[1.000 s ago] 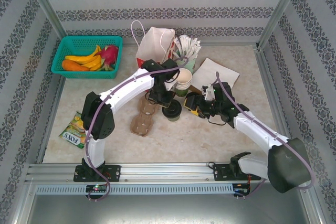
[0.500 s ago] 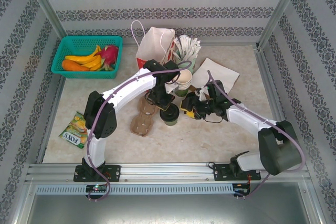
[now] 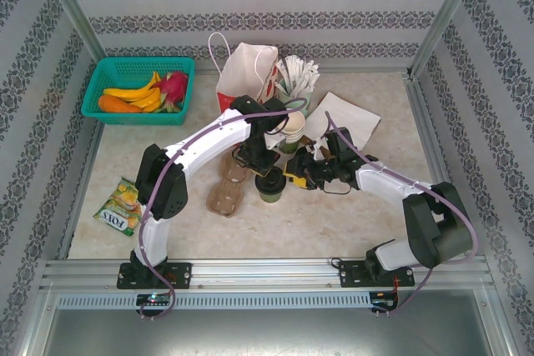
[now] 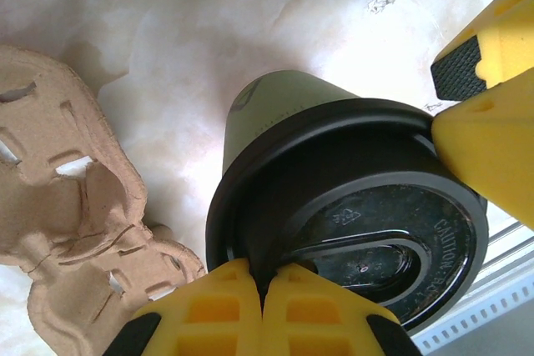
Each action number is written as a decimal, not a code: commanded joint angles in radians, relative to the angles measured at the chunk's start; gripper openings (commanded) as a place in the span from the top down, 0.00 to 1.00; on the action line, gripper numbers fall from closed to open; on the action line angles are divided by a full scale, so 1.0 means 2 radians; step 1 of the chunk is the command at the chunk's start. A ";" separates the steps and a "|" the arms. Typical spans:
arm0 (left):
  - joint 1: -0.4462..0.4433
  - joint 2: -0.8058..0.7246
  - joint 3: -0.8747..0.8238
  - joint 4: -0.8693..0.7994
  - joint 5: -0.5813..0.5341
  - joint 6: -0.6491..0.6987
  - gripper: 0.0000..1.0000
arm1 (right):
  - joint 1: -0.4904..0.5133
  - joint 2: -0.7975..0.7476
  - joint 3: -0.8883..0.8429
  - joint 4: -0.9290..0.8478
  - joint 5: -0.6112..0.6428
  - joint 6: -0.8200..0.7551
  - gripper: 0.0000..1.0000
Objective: Pack the takeout coffee
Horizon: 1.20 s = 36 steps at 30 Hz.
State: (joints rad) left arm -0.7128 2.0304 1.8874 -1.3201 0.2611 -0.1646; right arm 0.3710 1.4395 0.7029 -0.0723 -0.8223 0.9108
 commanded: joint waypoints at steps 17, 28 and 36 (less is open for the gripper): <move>-0.032 -0.002 -0.059 0.096 0.038 -0.014 1.00 | 0.055 0.041 -0.004 0.007 0.079 0.015 0.44; -0.032 -0.005 -0.042 0.076 0.019 0.025 1.00 | 0.029 -0.029 -0.045 0.014 0.104 0.032 0.34; -0.032 0.004 -0.029 0.059 0.016 0.032 1.00 | -0.001 -0.090 -0.057 0.040 0.088 0.040 0.32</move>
State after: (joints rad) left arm -0.7521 1.9892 1.8248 -1.2415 0.2626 -0.1371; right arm 0.3759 1.2942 0.5846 0.0139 -0.6636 0.9928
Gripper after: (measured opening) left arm 0.049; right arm 0.683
